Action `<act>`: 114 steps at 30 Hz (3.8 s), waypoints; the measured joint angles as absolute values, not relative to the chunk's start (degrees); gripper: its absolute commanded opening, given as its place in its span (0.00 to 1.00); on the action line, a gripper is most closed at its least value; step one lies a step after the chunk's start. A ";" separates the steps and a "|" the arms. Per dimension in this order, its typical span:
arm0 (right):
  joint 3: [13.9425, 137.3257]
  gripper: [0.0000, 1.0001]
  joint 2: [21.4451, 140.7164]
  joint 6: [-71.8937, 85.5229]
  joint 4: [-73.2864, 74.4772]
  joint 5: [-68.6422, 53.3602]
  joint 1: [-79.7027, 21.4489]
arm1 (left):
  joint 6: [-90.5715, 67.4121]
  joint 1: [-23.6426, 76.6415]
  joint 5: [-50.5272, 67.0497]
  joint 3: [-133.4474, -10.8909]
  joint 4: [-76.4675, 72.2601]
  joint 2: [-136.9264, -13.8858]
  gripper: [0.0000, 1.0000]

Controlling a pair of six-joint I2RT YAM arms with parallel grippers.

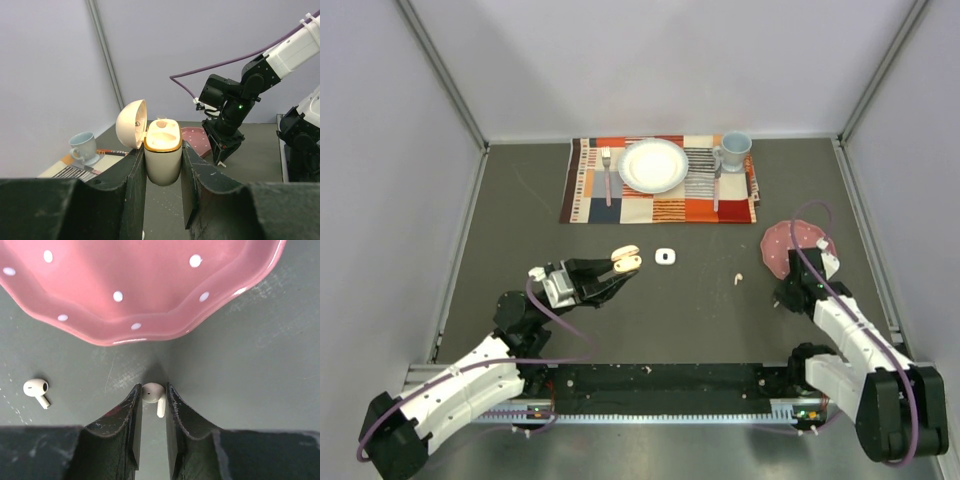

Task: Insert the wireless bluetooth earbuds into the charging case
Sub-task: Move the right earbud to the center of the board, then pick up the right earbud from the center of the board.

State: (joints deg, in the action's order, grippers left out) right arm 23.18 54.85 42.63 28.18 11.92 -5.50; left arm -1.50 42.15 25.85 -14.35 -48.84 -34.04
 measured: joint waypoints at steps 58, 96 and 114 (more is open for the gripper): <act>26.65 0.35 61.14 37.08 27.49 12.38 -11.62 | -1.28 42.15 25.56 -14.35 -48.21 -34.41 0.00; 26.65 0.24 60.60 39.27 29.26 13.39 -12.78 | -1.28 42.15 24.58 -14.35 -47.94 -35.40 0.00; 26.65 0.03 55.99 39.00 29.34 10.70 -13.02 | -1.30 42.15 24.34 -14.35 -47.88 -35.64 0.00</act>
